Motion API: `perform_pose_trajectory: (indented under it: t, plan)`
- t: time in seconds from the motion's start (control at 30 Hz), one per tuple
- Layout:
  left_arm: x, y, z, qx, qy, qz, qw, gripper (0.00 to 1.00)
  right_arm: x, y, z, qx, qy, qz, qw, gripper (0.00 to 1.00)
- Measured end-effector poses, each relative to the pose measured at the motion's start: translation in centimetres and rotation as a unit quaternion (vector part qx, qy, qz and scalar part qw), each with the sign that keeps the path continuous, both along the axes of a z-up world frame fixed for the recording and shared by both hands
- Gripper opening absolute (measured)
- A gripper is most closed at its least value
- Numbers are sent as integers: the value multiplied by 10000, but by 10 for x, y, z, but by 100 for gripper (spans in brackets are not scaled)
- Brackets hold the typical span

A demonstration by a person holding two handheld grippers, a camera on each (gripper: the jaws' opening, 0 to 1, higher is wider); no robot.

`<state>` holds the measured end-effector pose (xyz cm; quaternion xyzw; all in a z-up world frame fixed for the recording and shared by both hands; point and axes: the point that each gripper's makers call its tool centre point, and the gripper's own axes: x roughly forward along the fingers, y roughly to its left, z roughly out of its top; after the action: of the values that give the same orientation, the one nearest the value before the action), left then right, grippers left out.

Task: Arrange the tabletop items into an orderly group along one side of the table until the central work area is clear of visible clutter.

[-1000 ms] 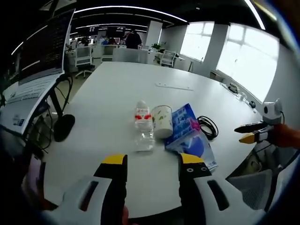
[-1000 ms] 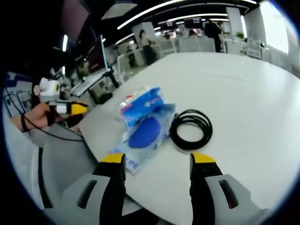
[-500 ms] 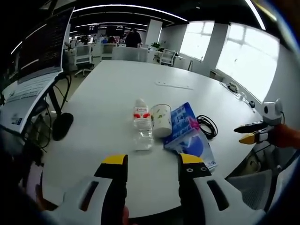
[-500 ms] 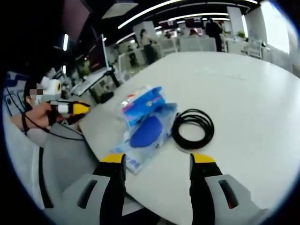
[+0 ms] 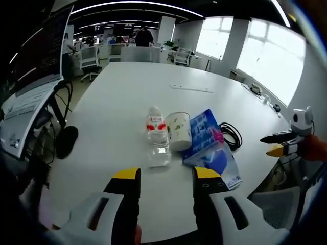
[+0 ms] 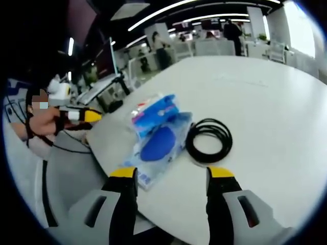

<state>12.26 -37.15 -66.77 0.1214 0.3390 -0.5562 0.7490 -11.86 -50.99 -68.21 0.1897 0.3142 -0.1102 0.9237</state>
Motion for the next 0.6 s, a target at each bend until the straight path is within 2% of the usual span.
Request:
perform_pose_trajectory:
  t: [0.6]
  plan:
    - [8,-21,1,36,-64,-170,9998,40,-12,-9,-8,81,36,-195,9998,51]
